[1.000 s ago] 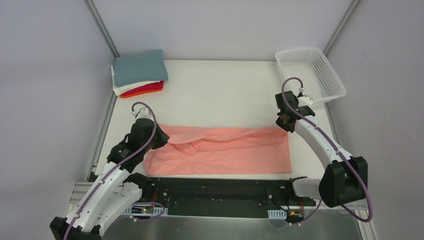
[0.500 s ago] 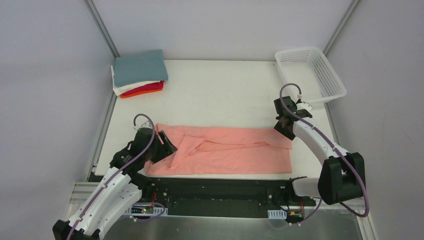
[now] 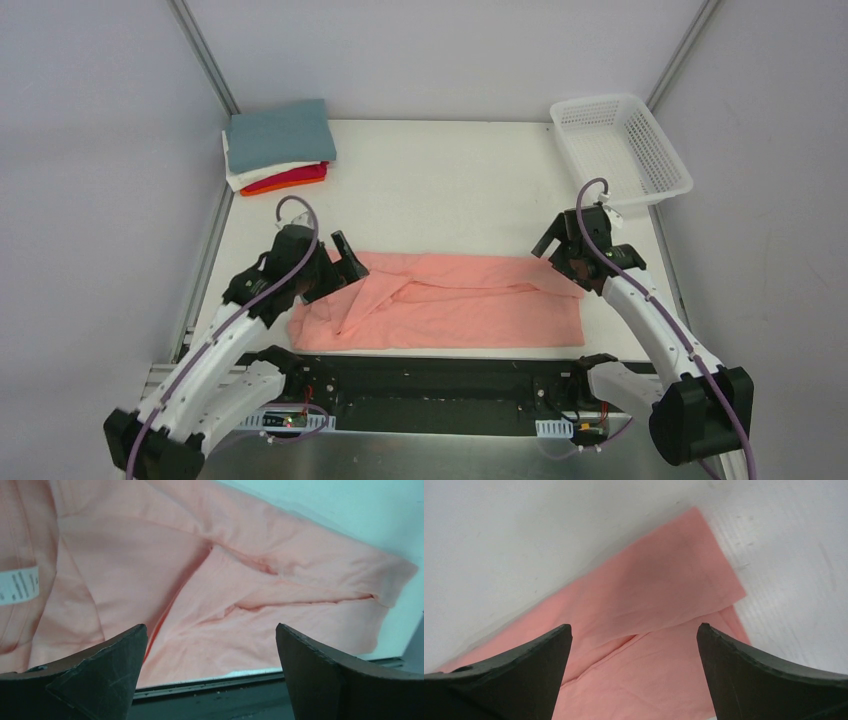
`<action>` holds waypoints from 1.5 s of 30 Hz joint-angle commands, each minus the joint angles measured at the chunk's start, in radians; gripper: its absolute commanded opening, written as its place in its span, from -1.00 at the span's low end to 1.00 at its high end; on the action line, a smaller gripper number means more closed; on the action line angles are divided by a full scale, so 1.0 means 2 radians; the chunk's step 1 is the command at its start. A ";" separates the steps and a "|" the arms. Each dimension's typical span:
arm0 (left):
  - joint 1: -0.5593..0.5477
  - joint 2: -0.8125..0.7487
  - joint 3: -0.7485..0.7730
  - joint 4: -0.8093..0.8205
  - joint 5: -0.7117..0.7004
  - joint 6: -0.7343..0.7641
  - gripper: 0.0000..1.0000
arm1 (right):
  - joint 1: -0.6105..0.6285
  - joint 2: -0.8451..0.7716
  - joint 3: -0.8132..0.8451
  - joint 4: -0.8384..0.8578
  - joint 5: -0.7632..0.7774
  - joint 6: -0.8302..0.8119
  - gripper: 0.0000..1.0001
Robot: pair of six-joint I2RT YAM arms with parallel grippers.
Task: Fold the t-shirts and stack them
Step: Fold the other side of the tshirt into a rectangle
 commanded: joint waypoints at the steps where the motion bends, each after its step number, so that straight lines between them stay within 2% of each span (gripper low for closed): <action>1: -0.003 0.119 0.028 0.075 -0.005 0.039 0.98 | -0.001 -0.016 -0.011 0.051 -0.076 -0.028 0.98; 4: -0.003 0.184 0.032 0.130 0.031 0.047 0.98 | -0.002 -0.016 -0.013 0.048 -0.073 -0.029 0.98; 7: -0.003 0.240 0.042 0.141 0.019 0.051 0.98 | -0.001 -0.017 -0.014 0.044 -0.077 -0.030 0.98; 12: -0.010 0.277 0.045 0.167 0.070 0.055 0.98 | -0.001 -0.018 -0.016 0.042 -0.066 -0.032 0.98; 22: -0.068 0.235 -0.005 0.173 0.135 0.057 0.98 | -0.001 -0.021 -0.019 0.037 -0.053 -0.030 0.98; 28: -0.153 0.207 -0.024 0.173 0.221 0.068 0.98 | -0.001 -0.019 -0.019 0.039 -0.055 -0.029 0.98; 32: -0.231 0.176 -0.026 0.163 0.232 0.068 0.98 | -0.001 -0.019 -0.022 0.039 -0.052 -0.029 0.98; 39: -0.245 0.122 -0.016 0.118 0.128 0.077 0.98 | -0.001 -0.015 -0.019 0.039 -0.046 -0.033 0.98; 45: -0.244 0.155 0.042 0.040 -0.048 0.067 0.98 | -0.002 -0.010 -0.013 0.037 -0.041 -0.032 0.98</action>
